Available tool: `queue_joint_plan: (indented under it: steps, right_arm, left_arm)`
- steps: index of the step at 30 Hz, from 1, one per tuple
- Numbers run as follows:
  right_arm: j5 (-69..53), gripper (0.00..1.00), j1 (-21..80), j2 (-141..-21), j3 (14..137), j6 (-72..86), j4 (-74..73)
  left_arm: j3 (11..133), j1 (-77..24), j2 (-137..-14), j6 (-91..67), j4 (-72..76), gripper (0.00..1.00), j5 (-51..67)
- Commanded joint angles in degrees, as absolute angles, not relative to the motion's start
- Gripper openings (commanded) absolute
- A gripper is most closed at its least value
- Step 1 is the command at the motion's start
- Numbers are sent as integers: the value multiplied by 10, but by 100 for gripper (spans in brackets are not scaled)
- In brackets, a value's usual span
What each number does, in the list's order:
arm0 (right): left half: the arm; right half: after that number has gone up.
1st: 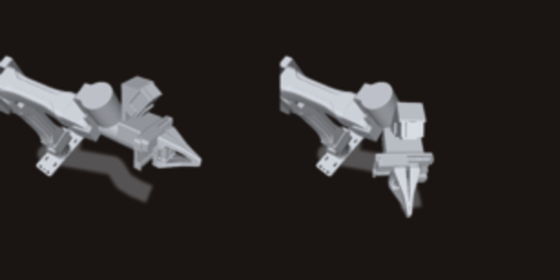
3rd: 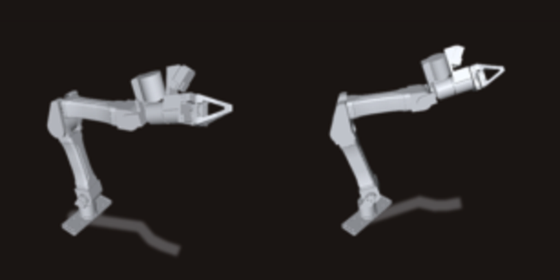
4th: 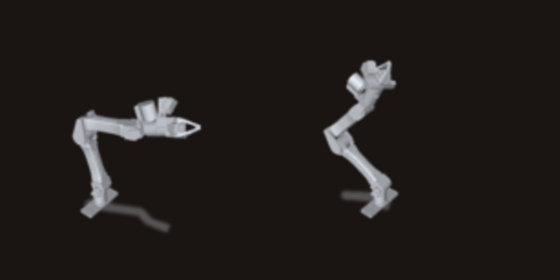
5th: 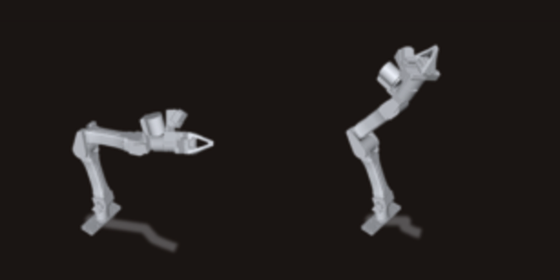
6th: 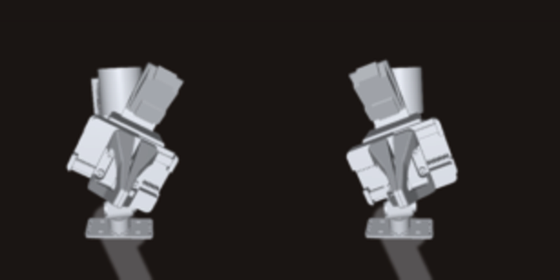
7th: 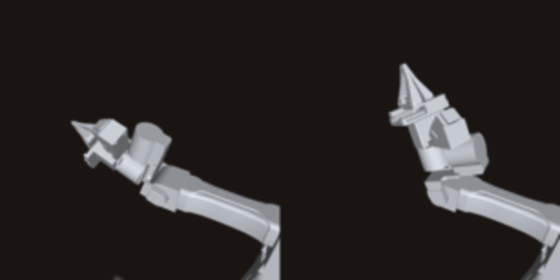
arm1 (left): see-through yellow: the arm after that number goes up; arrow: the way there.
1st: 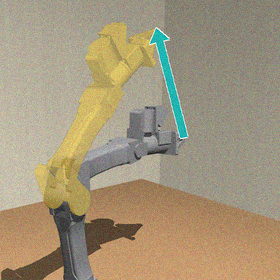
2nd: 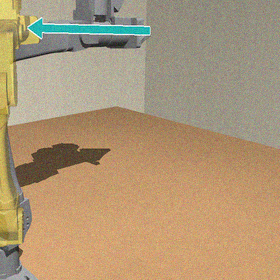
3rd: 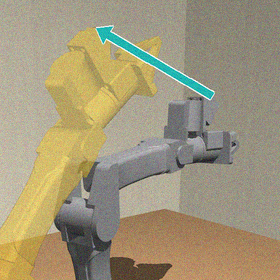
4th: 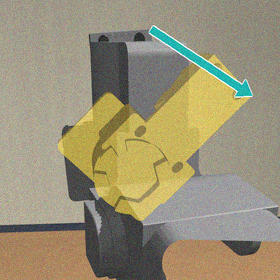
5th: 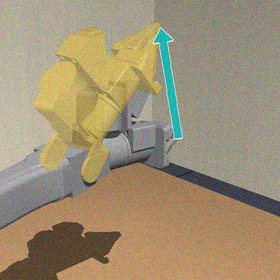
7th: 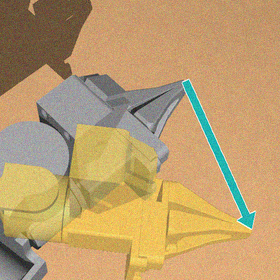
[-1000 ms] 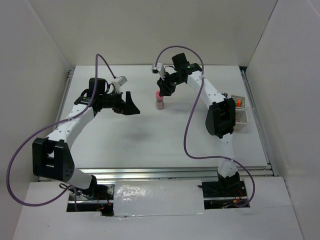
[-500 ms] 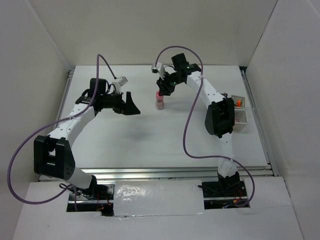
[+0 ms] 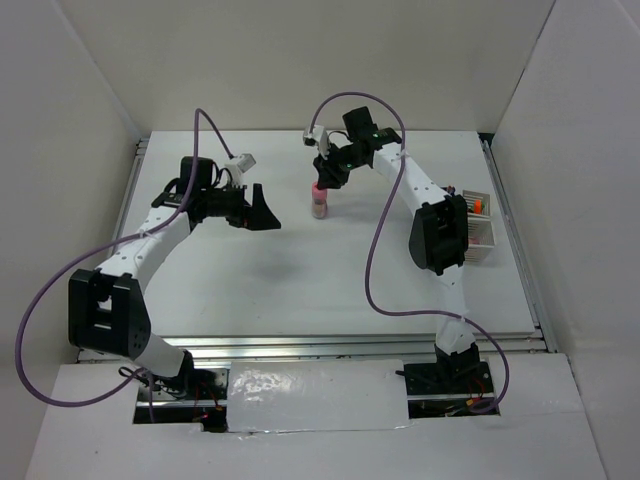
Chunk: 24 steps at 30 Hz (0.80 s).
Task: Sort the stationery into containers
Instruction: Pick up the stationery from the center of the board.
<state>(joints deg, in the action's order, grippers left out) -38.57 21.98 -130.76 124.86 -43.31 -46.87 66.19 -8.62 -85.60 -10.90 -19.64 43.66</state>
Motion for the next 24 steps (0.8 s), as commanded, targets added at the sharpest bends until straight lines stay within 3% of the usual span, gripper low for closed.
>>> queue_joint_plan:
  steps: [1,13,24]
  right_arm:
    - [-393,34,222,-1315,1268,-438,-453]
    - [-396,3,218,-1263,1216,-433,-463]
    - [-415,0,219,-1176,1158,-358,-432]
  left_arm:
    - [666,-81,-869,-113,-183,93,455]
    - [671,-79,-878,-113,-187,93,455]
    - [667,-77,-865,-108,-191,93,450]
